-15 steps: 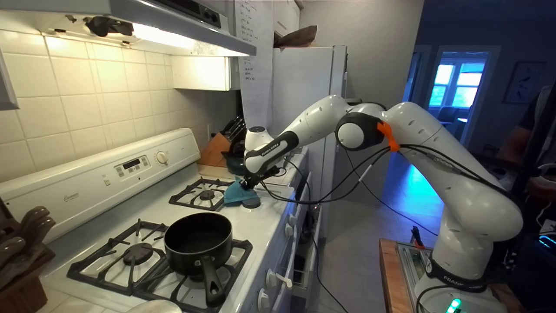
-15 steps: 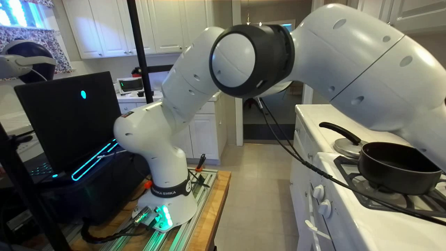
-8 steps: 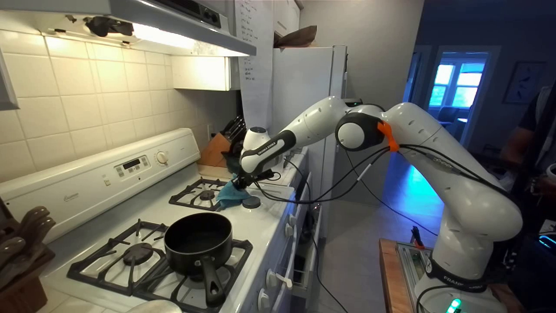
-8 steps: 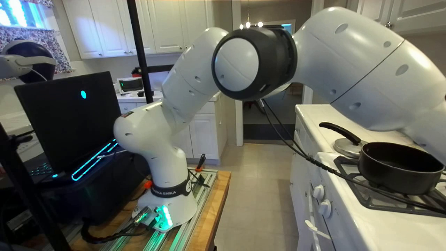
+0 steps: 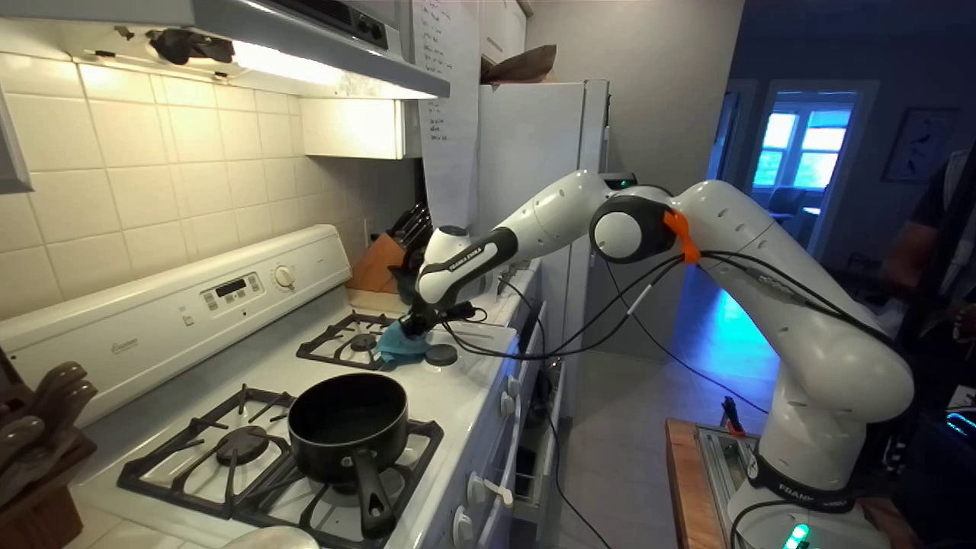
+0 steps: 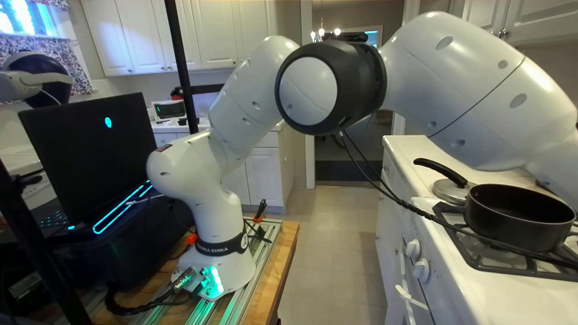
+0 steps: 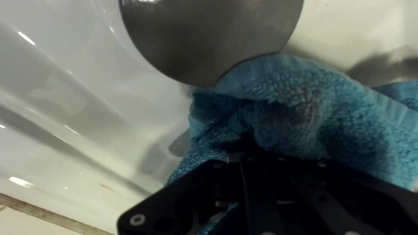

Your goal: Pick up the blue towel and clean the right bottom plate of the stove

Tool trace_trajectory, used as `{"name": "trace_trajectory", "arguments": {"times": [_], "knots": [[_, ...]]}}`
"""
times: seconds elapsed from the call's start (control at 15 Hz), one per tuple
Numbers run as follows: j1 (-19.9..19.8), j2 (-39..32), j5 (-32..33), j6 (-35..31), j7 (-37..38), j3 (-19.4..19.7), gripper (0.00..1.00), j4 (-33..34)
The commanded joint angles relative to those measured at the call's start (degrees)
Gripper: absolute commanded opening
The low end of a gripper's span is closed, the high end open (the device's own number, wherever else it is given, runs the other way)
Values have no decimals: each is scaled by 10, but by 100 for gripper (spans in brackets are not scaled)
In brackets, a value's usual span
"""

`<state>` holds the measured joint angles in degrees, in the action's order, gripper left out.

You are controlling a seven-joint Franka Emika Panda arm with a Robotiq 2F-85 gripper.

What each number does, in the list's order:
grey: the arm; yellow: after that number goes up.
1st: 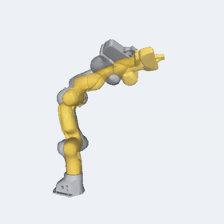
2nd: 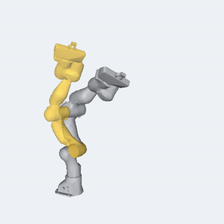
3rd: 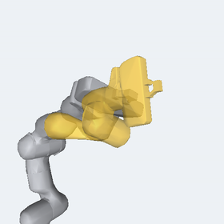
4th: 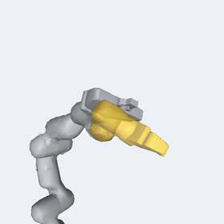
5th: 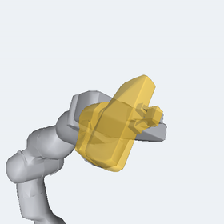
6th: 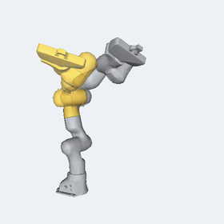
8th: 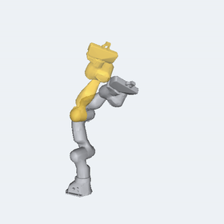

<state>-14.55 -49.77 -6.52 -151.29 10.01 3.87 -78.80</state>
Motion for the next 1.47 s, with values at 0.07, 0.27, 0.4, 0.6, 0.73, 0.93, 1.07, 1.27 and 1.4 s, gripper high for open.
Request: {"name": "trace_trajectory", "arguments": {"times": [0.07, 0.27, 0.4, 0.6, 0.73, 0.93, 1.07, 1.27, 1.4], "knots": [[-17, 4, -40, 4, -56, -52, 1, -6], [-34, 11, -63, 23, -93, -86, 1, -13], [-40, 14, -75, 41, -111, -97, 1, -14], [-41, 18, -87, 70, -126, -103, 1, -15], [-39, 25, -90, 94, -133, -106, 1, -18], [-30, 39, -80, 131, -138, -97, 1, -26], [-21, 50, -70, 152, -141, -87, 1, -33], [-11, 71, -55, 179, -158, -73, 1, -47], [-2, 85, -42, 201, -171, -62, 1, -57]]}}
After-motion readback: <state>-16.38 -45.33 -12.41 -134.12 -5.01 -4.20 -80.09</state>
